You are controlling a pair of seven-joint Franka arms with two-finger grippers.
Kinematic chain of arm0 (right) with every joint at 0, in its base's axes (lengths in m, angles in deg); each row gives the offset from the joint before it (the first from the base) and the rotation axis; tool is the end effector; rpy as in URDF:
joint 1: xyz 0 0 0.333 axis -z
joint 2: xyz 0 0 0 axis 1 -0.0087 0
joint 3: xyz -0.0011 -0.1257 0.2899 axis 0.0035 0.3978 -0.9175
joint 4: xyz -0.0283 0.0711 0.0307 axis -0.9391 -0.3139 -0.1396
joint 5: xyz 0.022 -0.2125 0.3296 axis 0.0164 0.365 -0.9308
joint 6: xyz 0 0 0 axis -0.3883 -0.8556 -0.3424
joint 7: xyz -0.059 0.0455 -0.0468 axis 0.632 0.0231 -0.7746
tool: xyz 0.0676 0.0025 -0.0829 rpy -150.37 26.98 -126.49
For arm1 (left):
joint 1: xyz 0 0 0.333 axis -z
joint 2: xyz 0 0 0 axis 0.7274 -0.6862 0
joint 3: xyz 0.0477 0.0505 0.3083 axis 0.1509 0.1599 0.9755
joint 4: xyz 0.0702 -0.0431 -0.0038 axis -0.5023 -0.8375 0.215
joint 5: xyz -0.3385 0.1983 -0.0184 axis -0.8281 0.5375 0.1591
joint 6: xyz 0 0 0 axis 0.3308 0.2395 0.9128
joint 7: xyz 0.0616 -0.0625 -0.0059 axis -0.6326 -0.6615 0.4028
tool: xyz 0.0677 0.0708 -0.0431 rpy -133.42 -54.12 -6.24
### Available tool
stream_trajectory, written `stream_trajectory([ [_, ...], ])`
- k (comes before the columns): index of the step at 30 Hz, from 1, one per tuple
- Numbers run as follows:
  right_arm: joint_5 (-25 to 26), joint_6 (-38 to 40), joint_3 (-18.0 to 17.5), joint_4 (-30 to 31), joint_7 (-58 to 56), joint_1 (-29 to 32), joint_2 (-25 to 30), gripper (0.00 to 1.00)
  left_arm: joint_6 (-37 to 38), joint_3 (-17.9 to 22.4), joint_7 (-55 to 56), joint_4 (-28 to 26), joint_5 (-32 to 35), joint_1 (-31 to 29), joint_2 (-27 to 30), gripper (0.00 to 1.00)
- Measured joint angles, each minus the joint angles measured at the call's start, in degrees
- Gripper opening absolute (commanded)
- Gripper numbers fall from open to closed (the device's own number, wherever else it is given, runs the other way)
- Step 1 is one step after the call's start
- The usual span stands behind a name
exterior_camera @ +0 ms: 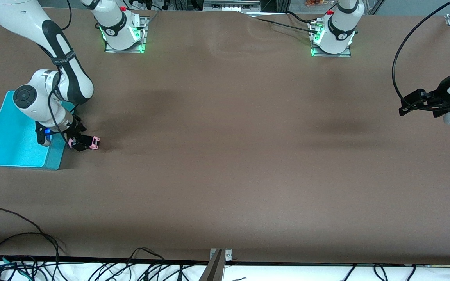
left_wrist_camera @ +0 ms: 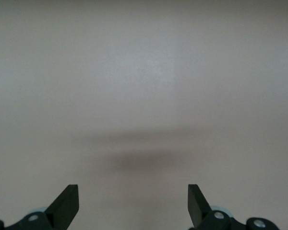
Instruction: Wind and store pink jeep toy
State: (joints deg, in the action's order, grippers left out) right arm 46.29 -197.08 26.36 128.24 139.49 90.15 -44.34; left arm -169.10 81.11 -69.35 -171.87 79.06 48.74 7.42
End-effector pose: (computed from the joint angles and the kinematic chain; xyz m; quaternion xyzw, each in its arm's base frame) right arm 0.5375 -0.0625 0.2012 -0.8223 0.5680 -0.0348 0.0018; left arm 0.5853 0.0080 0.5879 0.9998 -0.0146 -0.0109 0.0076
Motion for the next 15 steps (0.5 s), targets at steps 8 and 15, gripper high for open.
stream_trajectory([
  [8,0.0,-0.1,0.6,-0.1,0.2,0.3,0.1,0.00,-0.4,0.1,0.0,0.7,0.0,0.0,-0.8,1.00],
  [15,0.0,-0.1,0.5,-0.1,0.2,0.3,0.2,0.00,-0.4,0.2,0.1,1.2,0.0,-0.4,-1.6,1.00],
])
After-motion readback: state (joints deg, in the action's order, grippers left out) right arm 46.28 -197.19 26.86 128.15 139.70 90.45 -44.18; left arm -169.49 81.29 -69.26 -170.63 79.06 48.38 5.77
